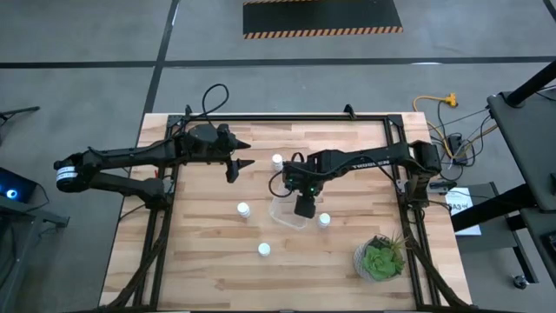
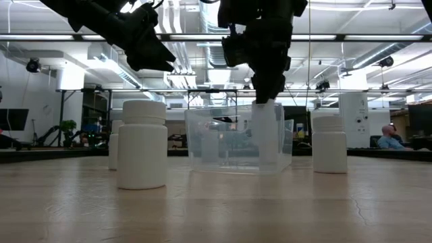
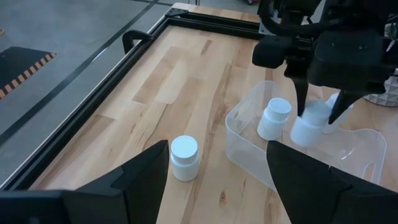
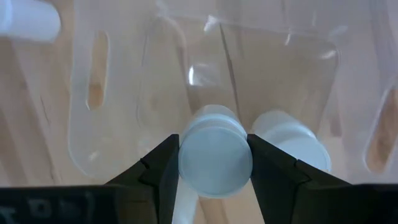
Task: Pick and place pill bottles into a basket
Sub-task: Put the medicine bottle into the transparent bin
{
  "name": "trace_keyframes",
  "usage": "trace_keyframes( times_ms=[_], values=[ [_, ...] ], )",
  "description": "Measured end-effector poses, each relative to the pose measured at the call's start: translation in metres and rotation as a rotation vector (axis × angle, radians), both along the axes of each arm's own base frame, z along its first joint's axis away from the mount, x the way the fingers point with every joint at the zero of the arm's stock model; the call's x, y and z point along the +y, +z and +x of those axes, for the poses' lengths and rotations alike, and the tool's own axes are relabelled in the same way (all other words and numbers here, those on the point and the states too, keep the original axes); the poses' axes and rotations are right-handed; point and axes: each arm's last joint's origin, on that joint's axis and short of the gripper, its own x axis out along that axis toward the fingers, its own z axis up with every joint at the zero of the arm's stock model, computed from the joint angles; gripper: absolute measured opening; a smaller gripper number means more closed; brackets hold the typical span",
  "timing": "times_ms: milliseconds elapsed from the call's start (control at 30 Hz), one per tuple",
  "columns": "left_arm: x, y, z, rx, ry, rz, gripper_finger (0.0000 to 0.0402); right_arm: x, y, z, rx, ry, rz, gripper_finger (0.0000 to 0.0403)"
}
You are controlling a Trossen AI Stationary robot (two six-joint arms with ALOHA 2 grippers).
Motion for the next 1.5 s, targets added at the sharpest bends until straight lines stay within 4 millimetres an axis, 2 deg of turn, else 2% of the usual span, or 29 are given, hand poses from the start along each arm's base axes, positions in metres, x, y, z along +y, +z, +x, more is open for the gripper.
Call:
trace_keyframes(
  times_ms=[200, 700, 1500],
  values=[
    [0.000, 0.000, 0.000, 0.000, 0.002, 0.001, 0.0254, 0.001, -0.005, 0.003, -0.042, -0.024, 0.006, 0.0152],
    [0.000, 0.000, 0.000, 0.001, 0.002, 0.001, 0.0254, 0.000, -0.025, -0.007, 0.027, -0.059, -0.004, 0.0152],
    [0.000, 0.000, 0.000, 0.001, 0.003, 0.002, 0.0254, -0.001, -0.029, -0.007, 0.010, -0.073, -0.027, 0.0153]
  ],
)
